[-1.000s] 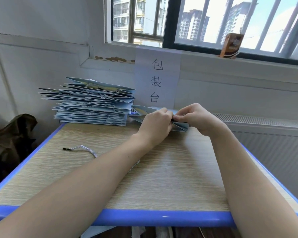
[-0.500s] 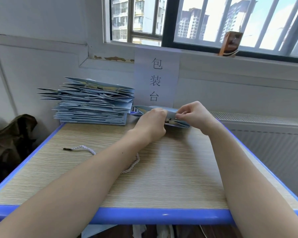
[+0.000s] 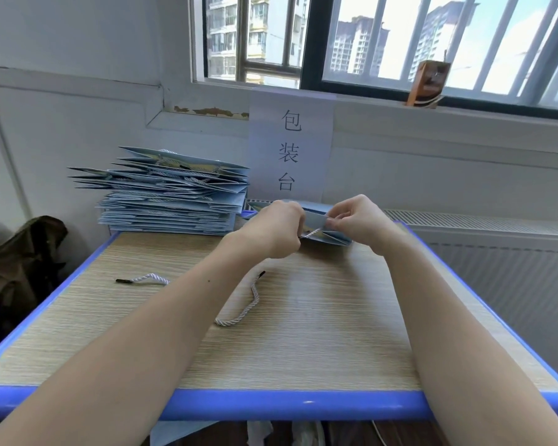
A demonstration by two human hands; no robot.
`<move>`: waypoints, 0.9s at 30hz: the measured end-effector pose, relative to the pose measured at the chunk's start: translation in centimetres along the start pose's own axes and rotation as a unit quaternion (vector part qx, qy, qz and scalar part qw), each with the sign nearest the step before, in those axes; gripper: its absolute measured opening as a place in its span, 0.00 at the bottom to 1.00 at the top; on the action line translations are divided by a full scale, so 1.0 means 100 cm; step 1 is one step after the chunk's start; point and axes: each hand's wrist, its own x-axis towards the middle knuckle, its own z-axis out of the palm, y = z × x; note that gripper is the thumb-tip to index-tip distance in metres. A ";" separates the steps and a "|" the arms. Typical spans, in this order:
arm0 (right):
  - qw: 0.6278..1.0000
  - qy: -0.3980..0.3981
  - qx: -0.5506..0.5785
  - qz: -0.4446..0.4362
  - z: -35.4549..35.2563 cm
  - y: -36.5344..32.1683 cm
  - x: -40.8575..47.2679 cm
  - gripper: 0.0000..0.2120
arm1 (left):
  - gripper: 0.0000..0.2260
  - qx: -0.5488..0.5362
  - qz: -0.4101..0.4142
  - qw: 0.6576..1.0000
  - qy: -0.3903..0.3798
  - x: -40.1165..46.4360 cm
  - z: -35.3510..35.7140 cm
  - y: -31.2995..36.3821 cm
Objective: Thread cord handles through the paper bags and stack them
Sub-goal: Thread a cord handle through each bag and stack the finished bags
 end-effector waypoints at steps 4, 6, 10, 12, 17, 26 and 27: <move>1.000 0.013 0.000 0.004 0.003 0.001 0.001 0.03 | 0.13 -0.011 -0.005 0.999 -0.031 0.000 -0.005 -0.002; 1.000 0.009 0.002 0.006 0.004 0.000 0.000 0.03 | 0.12 -0.009 -0.008 0.999 -0.039 0.000 -0.006 -0.002; 1.000 0.010 -0.007 -0.004 0.004 -0.004 -0.003 0.05 | 0.12 -0.016 -0.028 0.999 -0.041 0.001 -0.006 -0.006; 1.000 0.004 -0.016 -0.006 0.002 -0.005 -0.004 0.06 | 0.10 -0.022 -0.051 0.998 0.002 0.002 -0.006 -0.009; 0.998 -0.037 -0.043 -0.027 0.000 -0.007 -0.008 0.03 | 0.07 0.012 -0.092 0.991 0.091 0.000 0.004 -0.014; 0.997 -0.058 -0.019 -0.039 -0.005 -0.007 -0.010 0.06 | 0.10 -0.006 0.003 0.989 0.151 0.008 0.003 -0.021; 0.997 -0.065 -0.016 -0.042 -0.006 -0.007 -0.011 0.06 | 0.15 0.004 0.040 0.989 0.139 0.008 0.005 -0.020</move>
